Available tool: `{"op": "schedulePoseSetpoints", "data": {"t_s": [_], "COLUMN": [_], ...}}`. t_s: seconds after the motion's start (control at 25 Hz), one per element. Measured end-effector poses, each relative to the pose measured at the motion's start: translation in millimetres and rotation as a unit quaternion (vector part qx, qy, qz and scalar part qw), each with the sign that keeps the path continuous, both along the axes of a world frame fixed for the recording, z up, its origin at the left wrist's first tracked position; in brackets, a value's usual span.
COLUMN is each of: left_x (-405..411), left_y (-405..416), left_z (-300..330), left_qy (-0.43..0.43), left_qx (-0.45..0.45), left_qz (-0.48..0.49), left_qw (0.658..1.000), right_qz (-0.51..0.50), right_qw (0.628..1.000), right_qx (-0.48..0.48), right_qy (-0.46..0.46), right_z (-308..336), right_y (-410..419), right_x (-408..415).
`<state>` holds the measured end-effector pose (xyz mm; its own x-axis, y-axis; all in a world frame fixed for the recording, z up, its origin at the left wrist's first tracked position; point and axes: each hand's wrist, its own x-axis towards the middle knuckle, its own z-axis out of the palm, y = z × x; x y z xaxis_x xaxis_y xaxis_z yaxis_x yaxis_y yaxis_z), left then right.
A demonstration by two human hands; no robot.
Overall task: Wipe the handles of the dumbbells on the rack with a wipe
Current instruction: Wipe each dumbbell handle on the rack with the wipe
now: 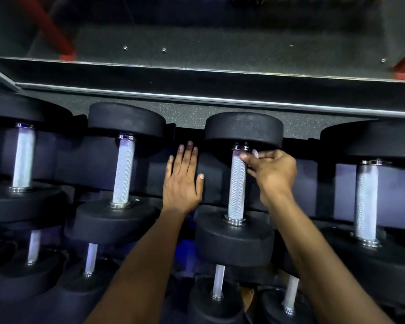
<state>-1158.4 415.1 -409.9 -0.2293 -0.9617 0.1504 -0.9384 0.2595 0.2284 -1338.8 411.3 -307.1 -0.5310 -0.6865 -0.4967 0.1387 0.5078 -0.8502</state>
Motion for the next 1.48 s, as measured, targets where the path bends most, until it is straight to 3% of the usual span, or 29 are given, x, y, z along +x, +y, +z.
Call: {"op": "schedulePoseSetpoints", "data": {"t_s": [0.12, 0.24, 0.44, 0.56, 0.68, 0.8, 0.96, 1.12, 1.32, 1.4, 1.48], "left_x": [0, 0, -7, 6, 41, 88, 158, 203, 223, 225, 224], "left_y": [-1, -4, 21, 45, 57, 52, 28, -4, -41, -54, -61], "left_z": [4, 27, 116, 160, 183, 189, 162, 119, 69, 54, 41], "left_qy": [-0.004, 0.005, 0.164, 0.254, 0.283, 0.272, 0.251, 0.205, 0.106, 0.075, 0.043], "left_qx": [0.041, 0.161, 0.312, 0.288, 0.229, 0.161, 0.150, 0.173, 0.162, 0.146, 0.138], "left_qz": [-0.011, 0.004, 0.141, 0.199, 0.219, 0.252, 0.275, 0.224, 0.114, 0.065, 0.023], "left_qw": [0.999, 0.987, 0.925, 0.901, 0.906, 0.915, 0.916, 0.937, 0.974, 0.984, 0.989], "right_qz": [-0.034, 0.056, 0.228, 0.263, 0.262, 0.251, 0.229, 0.197, 0.253, 0.319, 0.405], "right_qw": [0.996, 0.983, 0.945, 0.943, 0.958, 0.967, 0.971, 0.974, 0.955, 0.931, 0.900], "right_qx": [-0.029, 0.062, 0.097, 0.072, 0.041, 0.034, 0.052, 0.097, 0.127, 0.133, 0.136], "right_qy": [0.072, 0.164, 0.215, 0.189, 0.114, 0.026, 0.047, 0.054, 0.087, 0.118, 0.091], "right_z": [6, 23, 64, 92, 109, 106, 79, 44, -1, -12, -17], "right_y": [15, 33, 52, 65, 69, 62, 48, 36, 21, 11, 3], "right_x": [0, 2, 10, 31, 64, 97, 139, 174, 200, 208, 209]}}
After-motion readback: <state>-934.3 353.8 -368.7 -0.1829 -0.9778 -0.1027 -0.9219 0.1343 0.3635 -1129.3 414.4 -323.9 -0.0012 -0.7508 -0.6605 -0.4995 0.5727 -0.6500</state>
